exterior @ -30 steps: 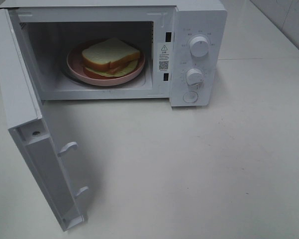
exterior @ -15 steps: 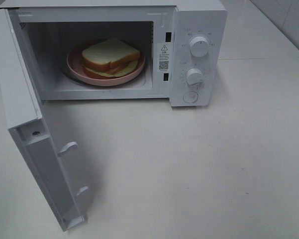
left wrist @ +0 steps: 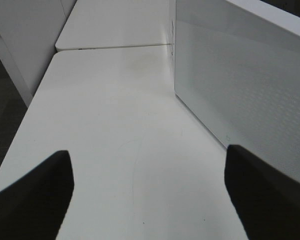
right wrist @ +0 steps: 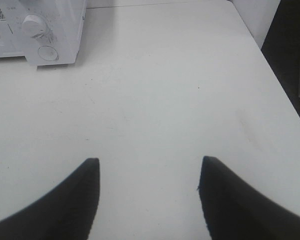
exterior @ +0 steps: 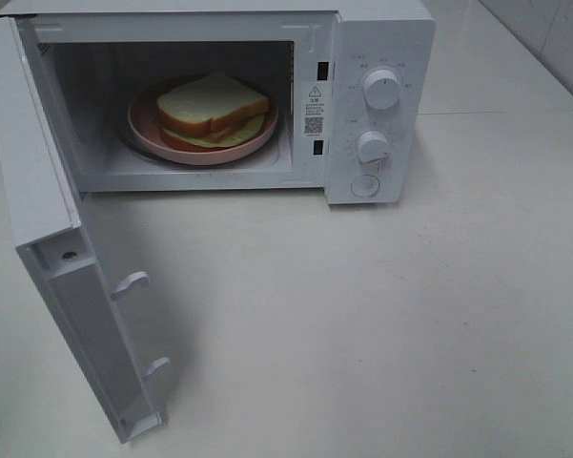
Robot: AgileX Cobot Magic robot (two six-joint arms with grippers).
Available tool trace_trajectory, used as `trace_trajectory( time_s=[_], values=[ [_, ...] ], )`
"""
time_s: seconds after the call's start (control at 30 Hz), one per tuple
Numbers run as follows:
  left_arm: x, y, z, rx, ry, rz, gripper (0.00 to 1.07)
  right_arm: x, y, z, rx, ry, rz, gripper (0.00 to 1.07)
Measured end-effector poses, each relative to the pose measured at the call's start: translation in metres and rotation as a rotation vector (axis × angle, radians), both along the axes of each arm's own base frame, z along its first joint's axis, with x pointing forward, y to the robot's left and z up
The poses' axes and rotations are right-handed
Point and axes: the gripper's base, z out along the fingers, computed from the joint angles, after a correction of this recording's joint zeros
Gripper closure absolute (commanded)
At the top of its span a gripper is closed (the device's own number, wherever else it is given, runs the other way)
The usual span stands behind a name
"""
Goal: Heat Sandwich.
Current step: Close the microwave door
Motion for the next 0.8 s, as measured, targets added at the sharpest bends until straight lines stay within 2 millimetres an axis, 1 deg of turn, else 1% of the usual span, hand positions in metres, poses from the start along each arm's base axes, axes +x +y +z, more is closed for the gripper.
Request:
trace_trajectory(
  time_s=[0.07,0.13,0.2,0.23,0.33,0.37,0.5,0.53,0.57,0.67,0.7,0.73,0.8],
  values=[
    [0.003,0.000,0.002,0.001,-0.010,0.000,0.30,0.000,0.000,0.000,0.000,0.000,0.000,0.49],
    [0.012,0.000,0.005,0.003,-0.047,-0.002,0.30,0.000,0.000,0.000,0.000,0.000,0.000,0.49],
    [0.016,0.000,0.005,0.002,-0.058,-0.002,0.30,0.000,0.000,0.000,0.000,0.000,0.000,0.49],
    [0.023,-0.001,0.005,0.002,-0.082,-0.004,0.31,0.000,0.000,0.000,0.000,0.000,0.000,0.49],
    [0.032,-0.001,0.002,0.001,-0.115,-0.006,0.33,0.000,0.000,0.000,0.000,0.000,0.000,0.49],
    [0.032,-0.001,0.002,0.001,-0.115,-0.006,0.33,0.000,0.000,0.000,0.000,0.000,0.000,0.49],
    [0.042,-0.001,-0.008,0.001,-0.140,-0.009,0.49,0.000,0.000,0.000,0.000,0.000,0.000,0.49],
    [0.042,-0.001,-0.008,0.001,-0.140,-0.009,0.49,0.000,0.000,0.000,0.000,0.000,0.000,0.49],
    [0.045,-0.002,-0.013,0.001,-0.150,-0.011,0.56,0.000,0.000,0.000,0.000,0.000,0.000,0.49],
    [0.050,-0.003,-0.022,-0.002,-0.187,-0.039,0.69,0.000,0.000,0.000,0.000,0.000,0.000,0.49],
    [0.050,-0.003,-0.022,-0.002,-0.187,-0.039,0.69,0.000,0.000,0.000,0.000,0.000,0.000,0.49],
    [0.051,-0.004,-0.023,-0.002,-0.197,-0.047,0.78,0.000,0.000,0.000,0.000,0.000,0.000,0.49],
    [0.052,-0.005,-0.023,-0.005,-0.225,-0.062,0.90,0.000,0.000,0.000,0.000,0.000,0.000,0.49]
  ],
)
